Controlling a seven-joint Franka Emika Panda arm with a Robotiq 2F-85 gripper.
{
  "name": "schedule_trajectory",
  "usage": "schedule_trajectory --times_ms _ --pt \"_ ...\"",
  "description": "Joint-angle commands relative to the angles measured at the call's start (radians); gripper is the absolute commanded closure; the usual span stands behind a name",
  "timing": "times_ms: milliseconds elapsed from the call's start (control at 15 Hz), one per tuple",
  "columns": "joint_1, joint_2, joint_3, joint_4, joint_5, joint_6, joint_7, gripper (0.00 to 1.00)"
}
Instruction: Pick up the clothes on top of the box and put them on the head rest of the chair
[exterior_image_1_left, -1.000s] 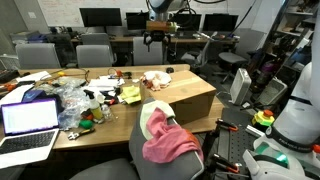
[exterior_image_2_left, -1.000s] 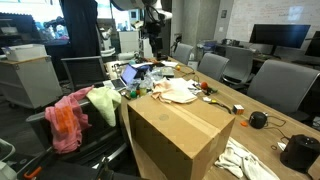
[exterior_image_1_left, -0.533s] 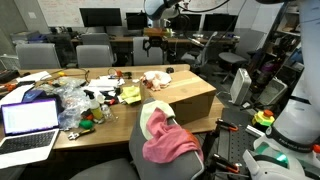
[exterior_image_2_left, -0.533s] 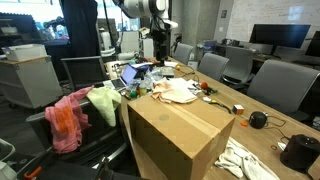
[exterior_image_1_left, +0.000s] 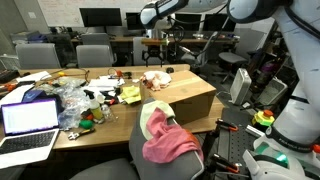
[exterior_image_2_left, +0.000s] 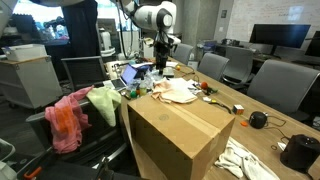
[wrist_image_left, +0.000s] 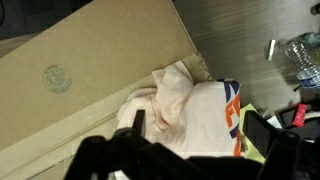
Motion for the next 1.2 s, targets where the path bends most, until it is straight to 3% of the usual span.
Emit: schedule_trajectory --times_ms 0,667,933,1133 --pt "-0.030 0.115 0.007 0.147 0.037 -0.102 0.005 0.00" --pt "-0.065 0.287 0.014 0.320 0.061 -0.234 0.023 0.00" --pt "-0.071 0.312 0.018 0.370 0.064 -0.246 0.027 0.00" --pt "-0.073 0.317 0.022 0.385 0.073 -0.194 0.022 0.00"
